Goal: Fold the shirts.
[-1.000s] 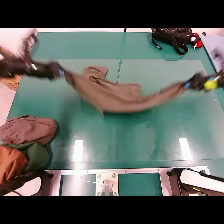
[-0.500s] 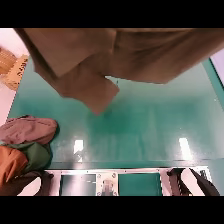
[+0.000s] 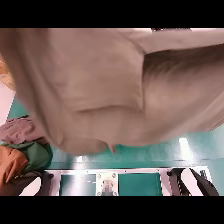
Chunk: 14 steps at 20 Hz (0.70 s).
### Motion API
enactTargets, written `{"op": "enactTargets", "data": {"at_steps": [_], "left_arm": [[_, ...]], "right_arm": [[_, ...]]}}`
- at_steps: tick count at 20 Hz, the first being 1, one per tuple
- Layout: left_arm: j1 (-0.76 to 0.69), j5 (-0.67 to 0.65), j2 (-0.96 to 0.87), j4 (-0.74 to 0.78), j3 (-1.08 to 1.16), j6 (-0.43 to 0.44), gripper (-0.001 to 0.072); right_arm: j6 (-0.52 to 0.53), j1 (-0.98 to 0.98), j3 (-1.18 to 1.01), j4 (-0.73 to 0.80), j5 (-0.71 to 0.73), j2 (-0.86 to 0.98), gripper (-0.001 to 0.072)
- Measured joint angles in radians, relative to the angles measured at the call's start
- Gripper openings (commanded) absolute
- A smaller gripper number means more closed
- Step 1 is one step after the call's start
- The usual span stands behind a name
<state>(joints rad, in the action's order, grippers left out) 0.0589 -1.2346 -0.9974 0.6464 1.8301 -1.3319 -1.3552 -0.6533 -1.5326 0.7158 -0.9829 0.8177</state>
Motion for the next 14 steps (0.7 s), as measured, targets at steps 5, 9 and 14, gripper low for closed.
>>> {"op": "enactTargets", "data": {"at_steps": [5,9,14], "left_arm": [[0.000,0.135,-0.174,-0.030,-0.325,0.121,0.0023],[-0.023,0.235,-0.412,-0.109,-0.438,0.224,0.0024],[-0.084,0.417,-0.641,-0.159,-0.472,0.290,0.0025]], "right_arm": [[0.111,0.171,0.261,0.002,0.082,0.230,0.0017],[0.146,0.233,0.330,0.002,0.165,0.475,0.0017],[0.159,0.251,0.349,-0.002,0.243,0.689,0.0017]]}}
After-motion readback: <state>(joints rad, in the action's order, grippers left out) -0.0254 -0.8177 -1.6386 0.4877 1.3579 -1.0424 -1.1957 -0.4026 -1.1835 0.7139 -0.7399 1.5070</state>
